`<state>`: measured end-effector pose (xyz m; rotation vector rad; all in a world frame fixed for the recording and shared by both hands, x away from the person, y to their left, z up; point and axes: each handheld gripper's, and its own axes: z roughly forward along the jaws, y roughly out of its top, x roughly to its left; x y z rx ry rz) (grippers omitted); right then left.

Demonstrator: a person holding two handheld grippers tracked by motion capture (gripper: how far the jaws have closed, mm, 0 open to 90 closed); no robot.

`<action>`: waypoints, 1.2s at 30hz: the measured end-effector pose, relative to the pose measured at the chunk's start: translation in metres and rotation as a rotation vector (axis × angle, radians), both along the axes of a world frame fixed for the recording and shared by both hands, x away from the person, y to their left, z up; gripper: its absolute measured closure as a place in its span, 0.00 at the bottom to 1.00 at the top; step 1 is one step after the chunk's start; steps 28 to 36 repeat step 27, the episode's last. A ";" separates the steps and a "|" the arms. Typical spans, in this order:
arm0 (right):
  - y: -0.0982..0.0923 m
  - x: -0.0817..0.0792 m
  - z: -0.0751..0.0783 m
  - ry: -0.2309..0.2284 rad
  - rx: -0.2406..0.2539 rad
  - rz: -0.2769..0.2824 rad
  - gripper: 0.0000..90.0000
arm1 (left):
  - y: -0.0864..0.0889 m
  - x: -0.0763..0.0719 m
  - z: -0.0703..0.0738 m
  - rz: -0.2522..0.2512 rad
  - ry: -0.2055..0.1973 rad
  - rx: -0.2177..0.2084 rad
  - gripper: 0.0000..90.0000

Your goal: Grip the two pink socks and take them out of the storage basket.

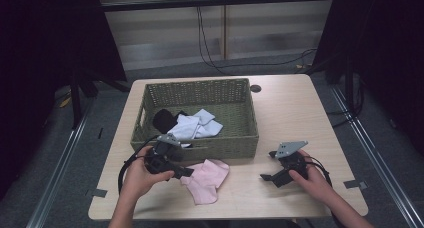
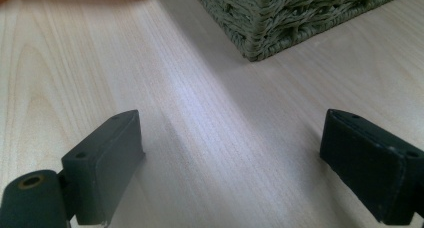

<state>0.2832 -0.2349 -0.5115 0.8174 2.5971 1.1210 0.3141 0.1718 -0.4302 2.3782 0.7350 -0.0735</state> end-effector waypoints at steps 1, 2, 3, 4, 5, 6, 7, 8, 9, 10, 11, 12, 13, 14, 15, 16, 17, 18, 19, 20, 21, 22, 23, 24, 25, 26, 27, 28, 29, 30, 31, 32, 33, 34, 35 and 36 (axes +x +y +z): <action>0.000 0.000 0.000 -0.005 -0.002 0.000 0.10 | 0.001 -0.001 -0.002 0.015 0.007 -0.008 0.33; 0.000 0.000 0.000 -0.004 -0.002 0.000 0.10 | 0.002 -0.001 -0.003 0.016 0.003 -0.009 0.33; 0.000 0.000 0.000 -0.004 -0.002 0.000 0.10 | 0.002 -0.001 -0.003 0.016 0.003 -0.009 0.33; 0.000 0.000 0.000 -0.001 -0.002 -0.001 0.10 | 0.004 -0.001 -0.005 0.011 0.001 -0.007 0.33; 0.000 0.000 0.000 -0.005 -0.002 0.000 0.10 | 0.006 -0.001 -0.005 0.011 -0.006 -0.004 0.33; 0.000 0.000 0.000 -0.005 -0.002 0.000 0.10 | 0.007 -0.002 -0.007 0.016 -0.013 -0.007 0.33; 0.000 0.000 0.000 -0.004 -0.002 -0.001 0.10 | 0.008 -0.002 -0.008 0.012 -0.019 -0.006 0.34; 0.000 0.000 0.000 -0.004 -0.002 0.000 0.10 | 0.010 -0.003 -0.010 0.009 -0.028 -0.011 0.34; 0.000 0.000 0.000 -0.005 -0.002 0.000 0.10 | 0.012 -0.003 -0.013 0.005 -0.027 -0.014 0.34; 0.000 0.000 0.000 -0.002 0.002 0.001 0.10 | 0.013 -0.003 -0.015 0.000 -0.026 -0.011 0.34; 0.000 0.000 0.000 -0.005 -0.002 0.000 0.10 | 0.015 -0.004 -0.017 0.002 -0.028 -0.008 0.33; 0.000 0.000 0.000 -0.004 -0.002 0.000 0.10 | 0.016 -0.004 -0.019 0.003 -0.032 -0.006 0.33; 0.000 0.000 0.000 -0.003 -0.002 0.000 0.10 | 0.018 -0.005 -0.022 0.000 -0.037 -0.008 0.33; 0.000 0.000 0.000 -0.001 -0.002 -0.001 0.10 | 0.020 -0.005 -0.025 -0.003 -0.033 -0.014 0.33; 0.000 0.000 0.000 -0.002 0.000 0.000 0.10 | 0.021 -0.005 -0.026 -0.002 -0.035 -0.012 0.33; 0.000 0.000 0.000 -0.005 0.000 0.001 0.10 | 0.022 -0.005 -0.028 -0.001 -0.035 -0.013 0.33; 0.000 0.000 0.000 -0.002 -0.002 0.000 0.10 | 0.023 -0.005 -0.030 -0.008 -0.044 -0.006 0.33; 0.000 0.000 0.000 -0.003 0.002 0.002 0.10 | 0.025 -0.005 -0.033 -0.014 -0.048 -0.001 0.33; 0.000 0.000 0.000 -0.004 0.001 0.001 0.10 | 0.026 -0.005 -0.037 -0.011 -0.048 -0.002 0.33; 0.000 0.000 0.000 0.001 0.002 0.001 0.10 | 0.027 -0.005 -0.040 -0.012 -0.042 0.012 0.32; 0.000 0.000 0.000 -0.005 -0.001 0.001 0.10 | 0.027 -0.006 -0.042 -0.008 -0.043 0.021 0.32; 0.000 0.000 0.000 0.000 -0.002 -0.001 0.10 | 0.027 -0.006 -0.043 -0.013 -0.038 0.022 0.32; 0.000 0.000 0.000 -0.004 0.001 0.001 0.10 | 0.026 -0.006 -0.043 -0.009 -0.035 0.017 0.32; 0.000 0.000 0.000 0.001 -0.002 -0.001 0.10 | 0.026 -0.007 -0.042 -0.018 -0.039 0.013 0.32; 0.000 0.000 0.000 -0.004 -0.003 0.000 0.10 | 0.025 -0.007 -0.042 -0.023 -0.041 0.009 0.31; 0.000 0.000 0.000 0.000 -0.002 0.000 0.10 | 0.025 -0.007 -0.041 -0.029 -0.046 0.006 0.31; 0.000 0.000 0.000 -0.004 -0.002 0.000 0.10 | 0.024 -0.008 -0.040 -0.036 -0.047 -0.001 0.31; 0.000 0.000 0.000 -0.004 -0.002 0.000 0.10 | 0.024 -0.008 -0.040 -0.036 -0.047 -0.001 0.31; 0.000 0.000 0.000 -0.004 -0.002 0.000 0.10 | 0.024 -0.008 -0.040 -0.036 -0.047 -0.001 0.31; 0.000 0.000 0.000 -0.004 -0.002 0.000 0.10 | 0.024 -0.008 -0.040 -0.036 -0.047 -0.001 0.31; 0.000 0.000 0.000 -0.004 -0.002 0.000 0.10 | 0.024 -0.008 -0.040 -0.036 -0.047 -0.001 0.31; 0.000 0.000 0.000 -0.004 -0.002 0.000 0.10 | 0.024 -0.008 -0.040 -0.036 -0.047 -0.001 0.31; 0.000 0.000 0.000 -0.004 -0.002 0.000 0.10 | 0.024 -0.008 -0.040 -0.036 -0.047 -0.001 0.31; 0.000 0.000 0.000 -0.004 -0.002 0.000 0.10 | 0.024 -0.008 -0.040 -0.036 -0.047 -0.001 0.31; 0.000 0.000 0.000 -0.004 -0.002 0.000 0.10 | 0.024 -0.008 -0.040 -0.036 -0.047 -0.001 0.31; 0.000 0.000 0.000 -0.004 -0.002 0.000 0.10 | 0.024 -0.008 -0.040 -0.036 -0.047 -0.001 0.31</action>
